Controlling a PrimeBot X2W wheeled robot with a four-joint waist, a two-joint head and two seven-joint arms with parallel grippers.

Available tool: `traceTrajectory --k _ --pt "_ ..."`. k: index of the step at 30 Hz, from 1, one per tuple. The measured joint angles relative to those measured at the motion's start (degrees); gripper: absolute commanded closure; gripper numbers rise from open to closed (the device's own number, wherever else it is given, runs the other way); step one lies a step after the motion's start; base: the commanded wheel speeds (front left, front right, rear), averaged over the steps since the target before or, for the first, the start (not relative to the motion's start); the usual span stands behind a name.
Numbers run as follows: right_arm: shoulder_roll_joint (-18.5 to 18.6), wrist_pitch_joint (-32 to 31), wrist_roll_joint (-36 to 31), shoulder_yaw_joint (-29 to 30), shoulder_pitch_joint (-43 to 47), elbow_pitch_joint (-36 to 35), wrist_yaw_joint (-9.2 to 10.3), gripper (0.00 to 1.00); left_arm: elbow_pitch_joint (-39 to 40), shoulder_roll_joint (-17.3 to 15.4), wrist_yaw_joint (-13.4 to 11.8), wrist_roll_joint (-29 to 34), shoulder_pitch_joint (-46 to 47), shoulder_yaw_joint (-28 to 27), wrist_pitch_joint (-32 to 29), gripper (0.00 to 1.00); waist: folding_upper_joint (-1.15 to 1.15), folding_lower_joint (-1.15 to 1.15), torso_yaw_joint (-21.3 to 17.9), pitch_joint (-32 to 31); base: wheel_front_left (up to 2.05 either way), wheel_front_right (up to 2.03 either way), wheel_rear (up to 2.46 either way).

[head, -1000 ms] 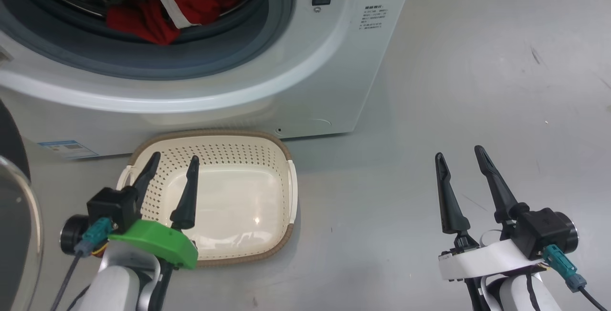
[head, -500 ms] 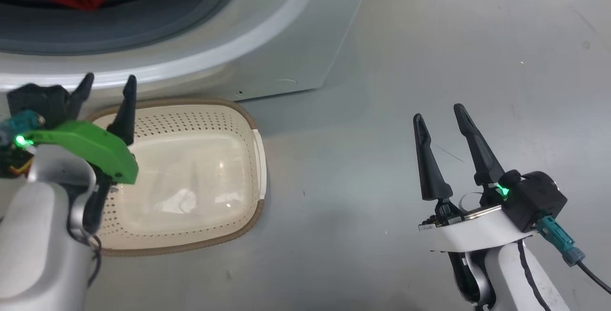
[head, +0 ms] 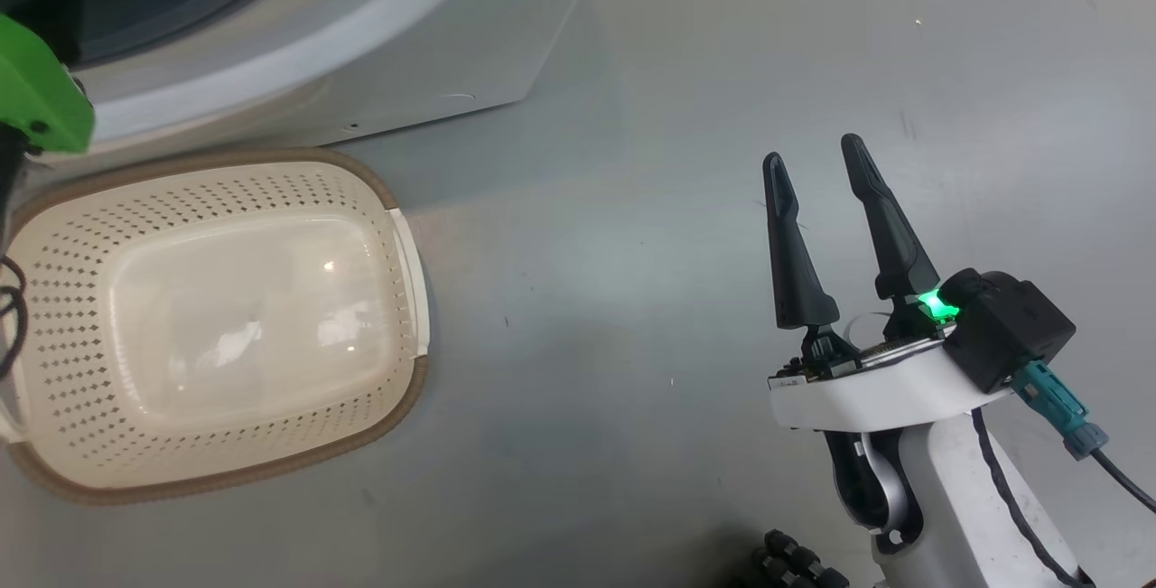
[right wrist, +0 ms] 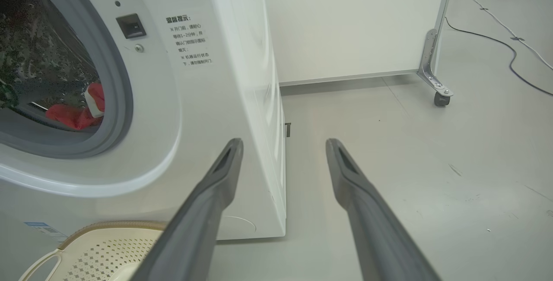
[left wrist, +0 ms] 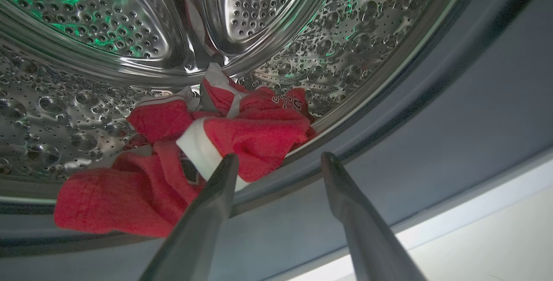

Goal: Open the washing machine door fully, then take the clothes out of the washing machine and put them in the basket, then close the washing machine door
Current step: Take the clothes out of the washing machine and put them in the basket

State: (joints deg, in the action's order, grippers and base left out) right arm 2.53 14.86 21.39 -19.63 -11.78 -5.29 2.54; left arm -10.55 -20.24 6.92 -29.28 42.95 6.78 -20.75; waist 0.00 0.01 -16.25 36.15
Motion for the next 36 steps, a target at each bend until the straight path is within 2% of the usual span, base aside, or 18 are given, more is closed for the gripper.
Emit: traceTrajectory --k 7,12,23,36 --pt "-0.01 0.00 1.34 -1.04 -1.31 -0.01 0.67 0.00 1.59 -2.61 0.02 -1.51 7.46 -0.90 -2.42 0.00 0.00 0.00 -2.49 2.10 0.00 0.00 0.00" --pt "-0.01 0.00 2.08 -1.43 -2.27 -0.14 1.14 0.00 1.09 -2.87 0.02 -3.37 11.07 -0.85 -4.75 0.00 0.00 0.00 -3.59 3.40 0.00 0.00 0.00" --pt "-0.02 0.00 3.15 -2.14 -3.53 0.01 1.71 0.00 -5.33 -6.21 0.03 -5.26 12.91 1.08 -12.80 0.00 0.00 0.00 -4.85 4.76 0.00 0.00 0.00" --pt "-0.02 0.00 3.15 -2.41 -4.69 0.14 2.20 0.00 -11.04 -8.62 0.26 -4.82 14.94 3.09 -21.26 0.00 0.00 0.00 -4.73 5.28 0.00 0.00 0.00"
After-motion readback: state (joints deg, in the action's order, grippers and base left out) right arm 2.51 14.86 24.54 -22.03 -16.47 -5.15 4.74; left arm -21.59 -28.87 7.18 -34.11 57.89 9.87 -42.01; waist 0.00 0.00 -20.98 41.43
